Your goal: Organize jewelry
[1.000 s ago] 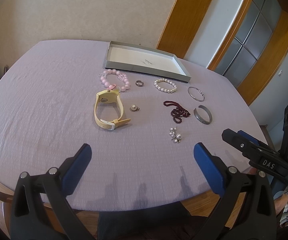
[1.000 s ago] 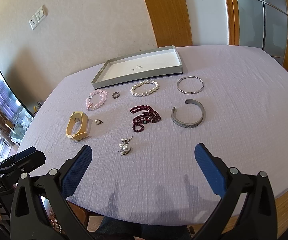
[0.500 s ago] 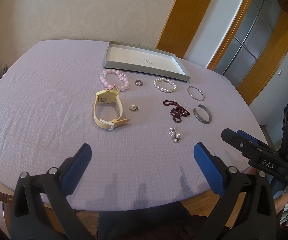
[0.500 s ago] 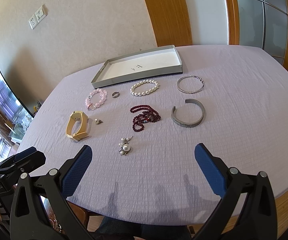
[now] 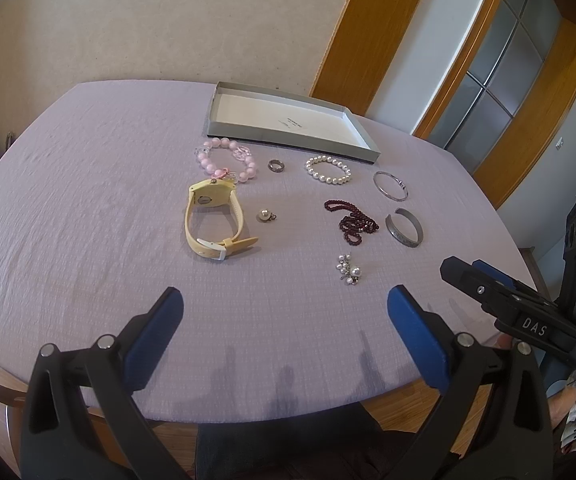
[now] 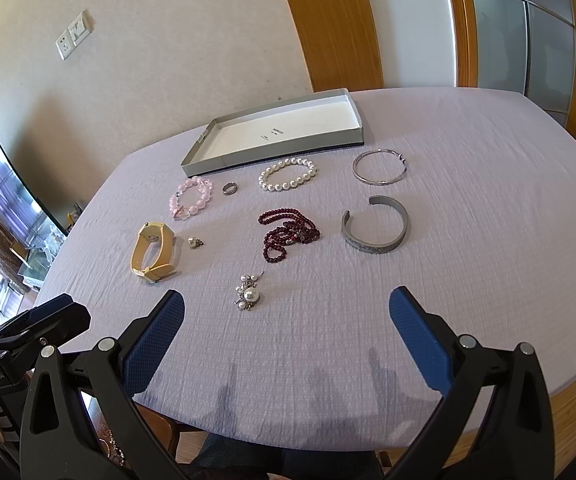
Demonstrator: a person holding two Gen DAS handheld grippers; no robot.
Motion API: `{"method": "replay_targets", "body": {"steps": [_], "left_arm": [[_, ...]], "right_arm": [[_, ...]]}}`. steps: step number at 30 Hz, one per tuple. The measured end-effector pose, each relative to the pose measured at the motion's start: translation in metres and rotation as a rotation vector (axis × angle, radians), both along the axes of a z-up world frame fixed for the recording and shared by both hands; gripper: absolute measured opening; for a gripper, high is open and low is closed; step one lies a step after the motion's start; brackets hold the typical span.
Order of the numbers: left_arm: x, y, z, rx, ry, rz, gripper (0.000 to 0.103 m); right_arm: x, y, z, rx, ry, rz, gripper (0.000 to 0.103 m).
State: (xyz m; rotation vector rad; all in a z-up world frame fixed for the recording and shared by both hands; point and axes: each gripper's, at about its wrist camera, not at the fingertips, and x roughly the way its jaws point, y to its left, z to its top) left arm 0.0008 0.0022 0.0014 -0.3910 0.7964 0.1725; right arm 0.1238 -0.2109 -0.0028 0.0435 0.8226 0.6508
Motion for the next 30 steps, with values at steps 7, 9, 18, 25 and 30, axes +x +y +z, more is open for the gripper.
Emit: {"method": "replay_targets", "body": {"steps": [7,9,18,25,30], "left_arm": [[0.0002,-0.0004,0.0,0.0,0.001,0.0,0.101],[0.0002,-0.0002,0.0001,0.0,0.001,0.001,0.101],[0.0006,-0.0007,-0.0001,0.001,0.001,0.0,0.101],[0.0006,-0.001,-0.0002,0.001,0.001,-0.001,0.101],[0.0019,-0.0047,0.0001,0.004,0.001,-0.006,0.101]], "right_arm": [[0.0001,-0.0001,-0.0005,0.0,0.0,-0.001,0.102],[0.0004,0.0,-0.0002,0.0,0.001,-0.001,0.102],[0.0008,-0.0002,-0.0002,0.0,0.002,-0.001,0.102],[0.0008,-0.0001,-0.0006,-0.001,0.003,0.0,0.102],[0.0015,-0.0003,-0.0008,-0.001,0.003,0.0,0.102]]}}
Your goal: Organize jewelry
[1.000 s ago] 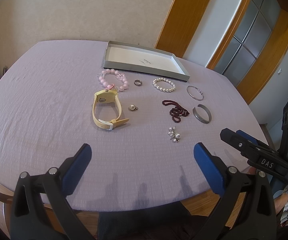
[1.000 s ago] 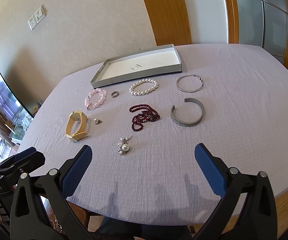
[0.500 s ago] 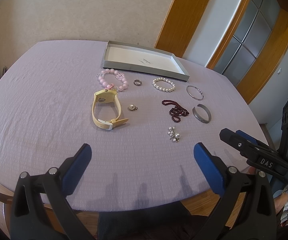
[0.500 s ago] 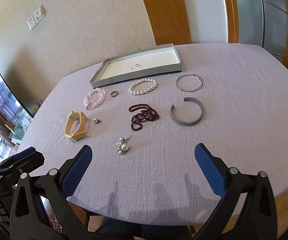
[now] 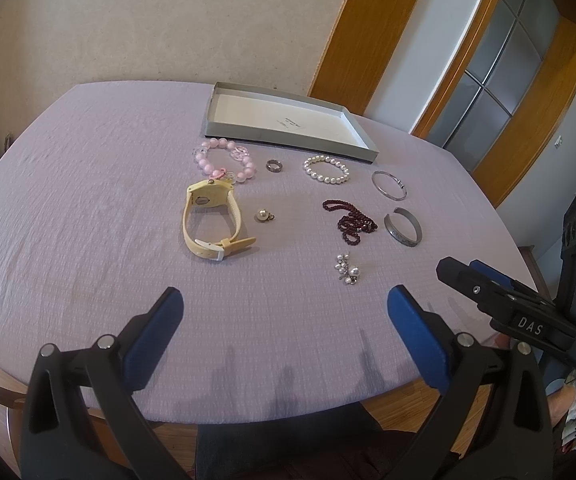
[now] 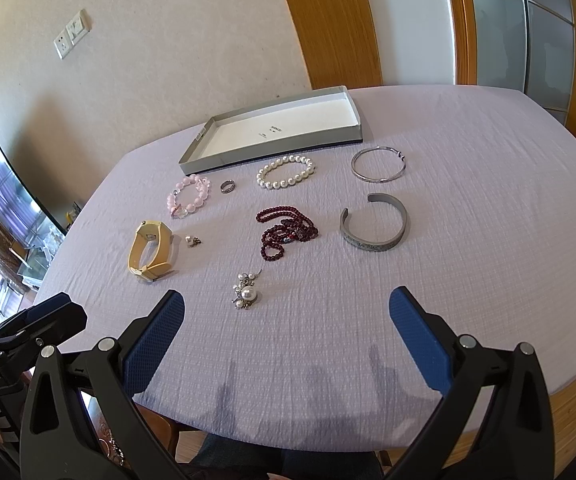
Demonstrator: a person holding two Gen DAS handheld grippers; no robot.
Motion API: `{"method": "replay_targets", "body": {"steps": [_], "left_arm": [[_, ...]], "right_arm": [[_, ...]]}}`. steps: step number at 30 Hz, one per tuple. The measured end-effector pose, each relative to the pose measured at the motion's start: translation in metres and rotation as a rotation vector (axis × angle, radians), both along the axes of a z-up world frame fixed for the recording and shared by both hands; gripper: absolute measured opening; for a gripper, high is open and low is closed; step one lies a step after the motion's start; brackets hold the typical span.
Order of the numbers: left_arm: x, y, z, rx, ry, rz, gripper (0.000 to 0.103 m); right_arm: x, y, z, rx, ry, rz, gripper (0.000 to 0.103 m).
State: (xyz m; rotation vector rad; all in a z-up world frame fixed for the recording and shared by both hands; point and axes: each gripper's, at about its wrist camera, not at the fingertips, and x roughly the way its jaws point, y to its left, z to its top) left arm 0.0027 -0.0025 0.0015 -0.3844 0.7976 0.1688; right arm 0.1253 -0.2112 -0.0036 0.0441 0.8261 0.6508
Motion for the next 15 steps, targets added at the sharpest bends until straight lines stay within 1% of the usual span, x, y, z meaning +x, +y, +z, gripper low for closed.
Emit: {"method": "replay_targets", "body": {"steps": [9,10,12,15], "left_arm": [[0.006,0.004,-0.002,0.004,0.01,0.003,0.101],[0.008,0.007,-0.003,0.008,0.013,0.009,0.101],[0.013,0.012,-0.004,0.013,0.017,0.017,0.101],[0.023,0.024,-0.007,0.035,0.031,0.042,0.101]], "right_arm": [[0.001,0.001,0.0,-0.007,-0.004,0.0,0.102],[0.004,0.0,-0.006,-0.01,-0.005,-0.002,0.102],[0.01,0.0,-0.008,-0.02,-0.008,-0.011,0.102],[0.029,0.001,-0.013,-0.044,-0.009,-0.036,0.102]]}}
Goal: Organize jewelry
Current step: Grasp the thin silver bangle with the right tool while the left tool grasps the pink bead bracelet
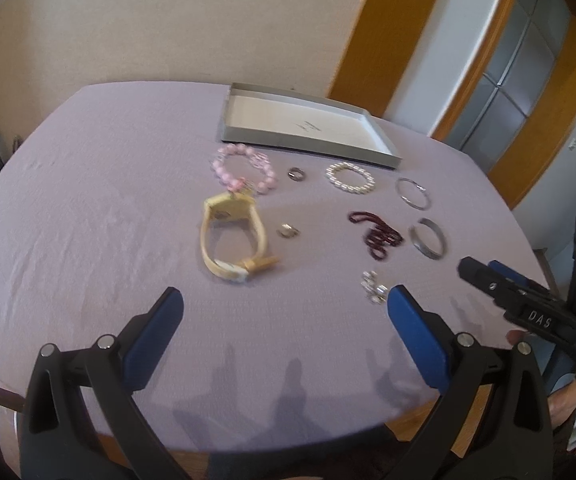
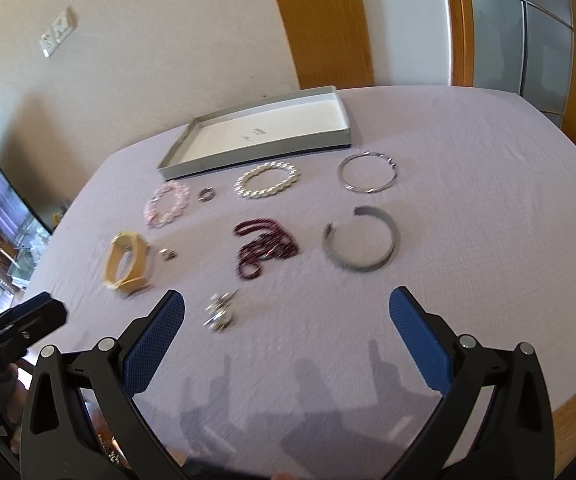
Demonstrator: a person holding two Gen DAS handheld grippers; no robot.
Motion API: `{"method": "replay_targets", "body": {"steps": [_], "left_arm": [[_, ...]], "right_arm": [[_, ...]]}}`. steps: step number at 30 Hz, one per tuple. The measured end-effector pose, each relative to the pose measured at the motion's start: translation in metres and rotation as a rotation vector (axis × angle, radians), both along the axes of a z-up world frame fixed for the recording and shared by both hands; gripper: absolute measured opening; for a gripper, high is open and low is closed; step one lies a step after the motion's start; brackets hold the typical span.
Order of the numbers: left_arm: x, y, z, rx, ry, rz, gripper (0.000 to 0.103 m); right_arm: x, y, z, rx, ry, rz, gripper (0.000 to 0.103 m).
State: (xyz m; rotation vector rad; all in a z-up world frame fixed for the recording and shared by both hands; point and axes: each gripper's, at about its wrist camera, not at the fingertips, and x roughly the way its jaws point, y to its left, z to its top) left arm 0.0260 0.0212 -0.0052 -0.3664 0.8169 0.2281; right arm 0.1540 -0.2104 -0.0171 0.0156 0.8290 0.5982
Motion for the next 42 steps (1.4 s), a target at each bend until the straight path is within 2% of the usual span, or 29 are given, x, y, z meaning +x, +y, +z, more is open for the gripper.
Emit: {"method": "replay_targets", "body": {"steps": [7,13,19,22,24,28,32,34,37,39,42], "left_arm": [[0.044,0.04,-0.007,0.043,0.038,0.044,0.101],[0.077,0.063,-0.011,0.074,0.062,0.059,0.101],[0.103,0.084,-0.019,0.103,0.087,0.076,0.101],[0.109,0.087,-0.024,0.112,0.092,0.078,0.101],[0.113,0.09,-0.029,0.108,0.095,0.077,0.101],[0.118,0.095,-0.033,0.104,0.095,0.07,0.101],[0.127,0.096,-0.037,0.11,0.106,0.061,0.101],[0.133,0.097,-0.039,0.115,0.122,0.053,0.099],[0.144,0.098,-0.043,0.125,0.142,0.05,0.089],[0.149,0.102,-0.045,0.116,0.152,0.058,0.074],[0.155,0.113,-0.05,0.086,0.168,0.072,0.065]], "right_arm": [[0.069,0.011,-0.013,-0.112,-0.029,-0.101,0.102],[0.134,0.024,-0.033,-0.174,0.02,-0.146,0.102],[0.16,0.037,-0.052,-0.245,0.066,-0.148,0.102],[0.16,0.041,-0.062,-0.258,0.056,-0.141,0.101],[0.159,0.043,-0.067,-0.249,0.041,-0.136,0.097],[0.155,0.038,-0.071,-0.227,0.005,-0.137,0.072],[0.149,0.033,-0.068,-0.22,-0.002,-0.136,0.071],[0.146,0.03,-0.067,-0.218,0.0,-0.136,0.071],[0.156,0.038,-0.069,-0.218,0.002,-0.135,0.071],[0.155,0.037,-0.068,-0.217,0.001,-0.135,0.071],[0.161,0.042,-0.069,-0.216,0.002,-0.134,0.071]]}}
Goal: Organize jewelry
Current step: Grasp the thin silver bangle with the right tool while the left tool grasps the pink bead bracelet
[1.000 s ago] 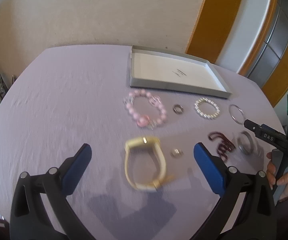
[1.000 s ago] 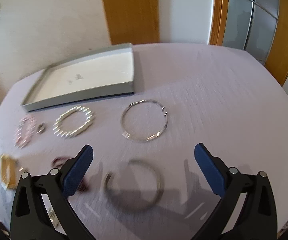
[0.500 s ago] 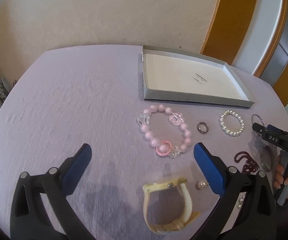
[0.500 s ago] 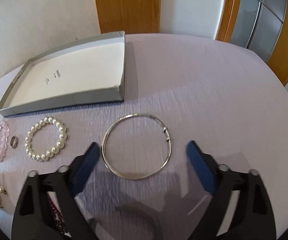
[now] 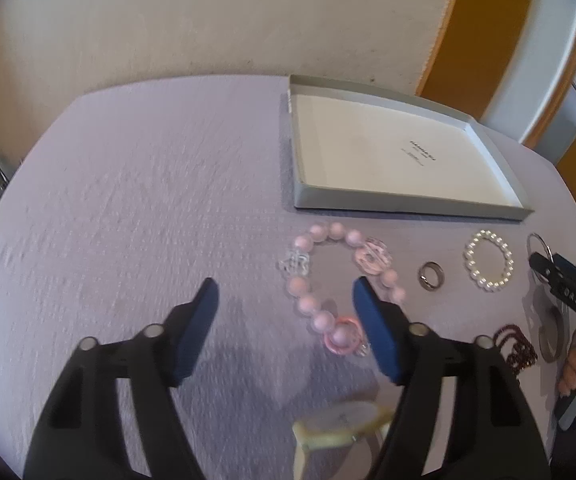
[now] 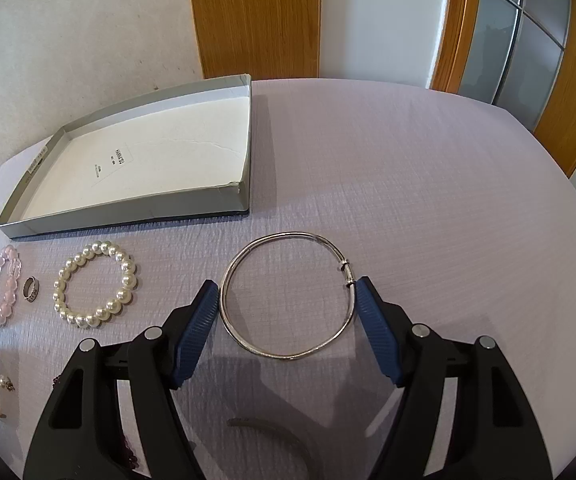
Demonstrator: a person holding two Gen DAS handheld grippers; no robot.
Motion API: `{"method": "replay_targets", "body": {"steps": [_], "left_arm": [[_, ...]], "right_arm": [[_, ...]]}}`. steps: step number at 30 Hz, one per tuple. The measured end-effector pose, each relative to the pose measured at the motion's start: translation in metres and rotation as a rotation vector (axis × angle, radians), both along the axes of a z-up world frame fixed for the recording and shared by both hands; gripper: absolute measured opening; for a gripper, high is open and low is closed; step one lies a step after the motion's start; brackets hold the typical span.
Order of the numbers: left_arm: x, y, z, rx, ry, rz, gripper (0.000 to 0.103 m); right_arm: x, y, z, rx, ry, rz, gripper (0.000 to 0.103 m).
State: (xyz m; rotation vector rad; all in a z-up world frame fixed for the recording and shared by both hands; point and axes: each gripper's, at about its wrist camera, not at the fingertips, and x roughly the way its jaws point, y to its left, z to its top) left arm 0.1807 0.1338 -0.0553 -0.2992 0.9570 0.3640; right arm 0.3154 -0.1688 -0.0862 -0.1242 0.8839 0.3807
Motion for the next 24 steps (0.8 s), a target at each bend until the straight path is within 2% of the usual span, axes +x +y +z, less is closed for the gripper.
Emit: {"method": "replay_targets", "body": {"steps": [5,10,13,15,17,19,24], "left_arm": [[0.01,-0.002,-0.012,-0.001,0.053,-0.027,0.061],[0.018,-0.009,-0.014,0.044,0.083,-0.037,0.054],[0.022,-0.013,-0.013,0.064,0.098,-0.031,0.04],[0.023,-0.016,-0.012,0.064,0.104,-0.028,0.024],[0.023,-0.02,-0.011,0.06,0.108,-0.023,0.018],[0.024,-0.022,-0.011,0.066,0.106,-0.023,0.013],[0.022,-0.018,-0.01,0.03,0.083,-0.027,0.013]], "right_arm": [[-0.002,-0.001,-0.001,0.002,0.0,0.0,0.071],[-0.002,-0.002,-0.001,0.002,0.0,0.0,0.071],[-0.002,-0.002,0.0,0.003,0.0,-0.001,0.071],[-0.002,-0.002,0.0,0.002,-0.001,0.0,0.071],[-0.002,-0.002,0.0,0.003,0.0,0.0,0.071],[-0.002,-0.002,0.0,0.005,0.0,0.001,0.071],[-0.003,-0.005,0.003,0.019,-0.005,0.003,0.071]]}}
